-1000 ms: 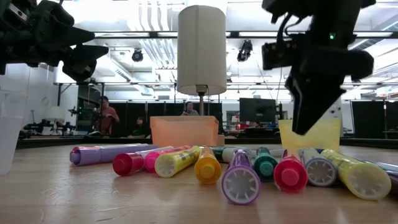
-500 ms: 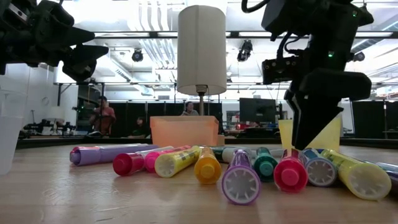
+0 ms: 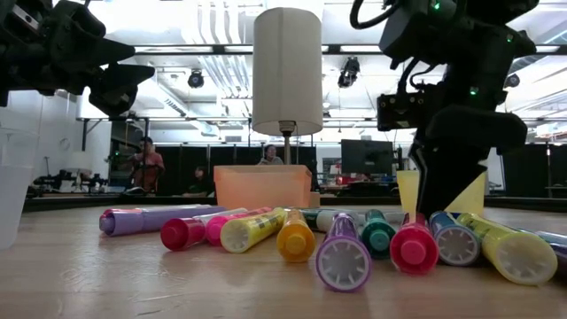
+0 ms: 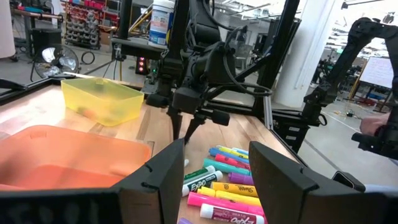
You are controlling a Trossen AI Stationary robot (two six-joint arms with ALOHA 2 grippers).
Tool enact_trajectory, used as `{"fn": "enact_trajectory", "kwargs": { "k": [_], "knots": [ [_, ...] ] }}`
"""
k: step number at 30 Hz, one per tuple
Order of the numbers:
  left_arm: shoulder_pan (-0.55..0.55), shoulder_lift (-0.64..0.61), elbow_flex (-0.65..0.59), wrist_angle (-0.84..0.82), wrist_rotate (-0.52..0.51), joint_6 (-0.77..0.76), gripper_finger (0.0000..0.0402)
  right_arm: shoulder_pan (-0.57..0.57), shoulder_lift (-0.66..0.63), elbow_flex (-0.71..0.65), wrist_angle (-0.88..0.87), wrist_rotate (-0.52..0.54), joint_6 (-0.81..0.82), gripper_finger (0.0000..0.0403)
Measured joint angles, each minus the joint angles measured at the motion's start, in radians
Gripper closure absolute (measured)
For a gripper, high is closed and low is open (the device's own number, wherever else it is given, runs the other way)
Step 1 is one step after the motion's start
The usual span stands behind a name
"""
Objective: Pick & Place Markers
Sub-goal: Put the bottom small blue marker pen into the yellow bin
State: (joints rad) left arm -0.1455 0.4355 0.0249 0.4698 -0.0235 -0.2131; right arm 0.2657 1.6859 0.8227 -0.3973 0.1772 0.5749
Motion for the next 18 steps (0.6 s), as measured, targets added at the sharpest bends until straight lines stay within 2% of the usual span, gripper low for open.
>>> {"fn": "enact_trajectory", "kwargs": {
  "k": [4, 14, 18],
  "knots": [
    [0.000, 0.000, 0.000, 0.000, 0.000, 0.000, 0.0227, -0.003, 0.000, 0.008, -0.010, -0.016, 0.024, 0.0375],
    [0.000, 0.000, 0.000, 0.000, 0.000, 0.000, 0.0227, -0.002, -0.030, 0.080, -0.040, 0.004, 0.053, 0.0375],
    [0.000, 0.000, 0.000, 0.000, 0.000, 0.000, 0.0227, -0.003, -0.043, 0.138, -0.166, 0.056, 0.054, 0.0375]
  ]
}}
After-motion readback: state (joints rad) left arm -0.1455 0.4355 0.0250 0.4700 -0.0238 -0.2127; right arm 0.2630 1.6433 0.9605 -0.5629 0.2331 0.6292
